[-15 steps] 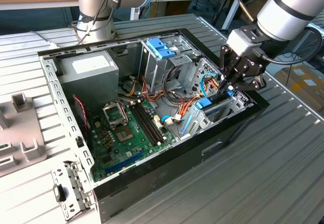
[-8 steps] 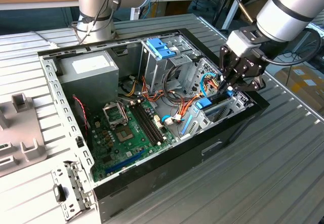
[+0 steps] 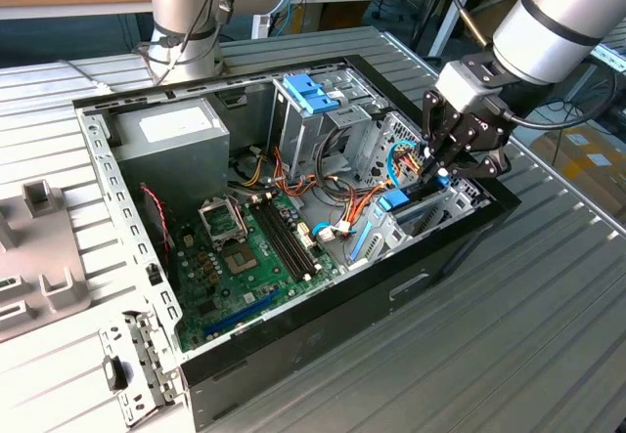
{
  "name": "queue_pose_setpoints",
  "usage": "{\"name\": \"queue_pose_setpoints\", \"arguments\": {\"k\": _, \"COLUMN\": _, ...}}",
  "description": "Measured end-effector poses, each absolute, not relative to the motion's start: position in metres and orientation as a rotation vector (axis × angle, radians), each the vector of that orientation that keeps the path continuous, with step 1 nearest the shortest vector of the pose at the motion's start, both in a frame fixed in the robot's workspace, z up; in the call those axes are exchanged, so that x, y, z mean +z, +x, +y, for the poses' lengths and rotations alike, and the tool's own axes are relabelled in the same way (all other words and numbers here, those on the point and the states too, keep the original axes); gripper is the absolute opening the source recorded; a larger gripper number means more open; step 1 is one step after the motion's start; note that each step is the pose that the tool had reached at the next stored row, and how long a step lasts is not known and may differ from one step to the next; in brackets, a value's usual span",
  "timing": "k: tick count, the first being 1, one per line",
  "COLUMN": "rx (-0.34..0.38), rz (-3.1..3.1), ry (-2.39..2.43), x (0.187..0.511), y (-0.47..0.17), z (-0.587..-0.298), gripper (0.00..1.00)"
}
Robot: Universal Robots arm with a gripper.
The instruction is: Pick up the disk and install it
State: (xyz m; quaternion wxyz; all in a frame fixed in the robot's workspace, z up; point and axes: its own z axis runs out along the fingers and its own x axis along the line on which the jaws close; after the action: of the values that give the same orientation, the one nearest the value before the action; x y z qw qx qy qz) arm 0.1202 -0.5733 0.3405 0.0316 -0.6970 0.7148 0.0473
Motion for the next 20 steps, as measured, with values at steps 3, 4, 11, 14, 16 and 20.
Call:
{"name": "queue_pose_setpoints", "arguments": {"k": 3, "rx": 0.147, "rz": 2.2, "ry": -2.147, "x": 0.34, "y": 0.121, "z": -0.573, "gripper": 0.17}}
{"name": "queue_pose_setpoints", "arguments": {"k": 4, "rx": 0.147, "rz": 2.2, "ry": -2.147, "x": 0.34, "y": 0.122, "z": -0.573, "gripper": 0.17}}
{"name": "queue_pose_setpoints", "arguments": {"k": 11, "rx": 0.146, "rz": 2.201, "ry": -2.147, "x": 0.349, "y": 0.125, "z": -0.573, "gripper": 0.17}}
{"name": "queue_pose_setpoints", "arguments": {"k": 14, "rx": 0.146, "rz": 2.201, "ry": -2.147, "x": 0.351, "y": 0.125, "z": -0.574, "gripper": 0.17}}
{"name": "queue_pose_setpoints", "arguments": {"k": 16, "rx": 0.148, "rz": 2.202, "ry": -2.148, "x": 0.35, "y": 0.125, "z": -0.575, "gripper": 0.17}}
{"name": "queue_pose_setpoints", "arguments": {"k": 20, "rx": 0.155, "rz": 2.205, "ry": -2.15, "x": 0.347, "y": 0.125, "z": -0.576, "gripper": 0.17}}
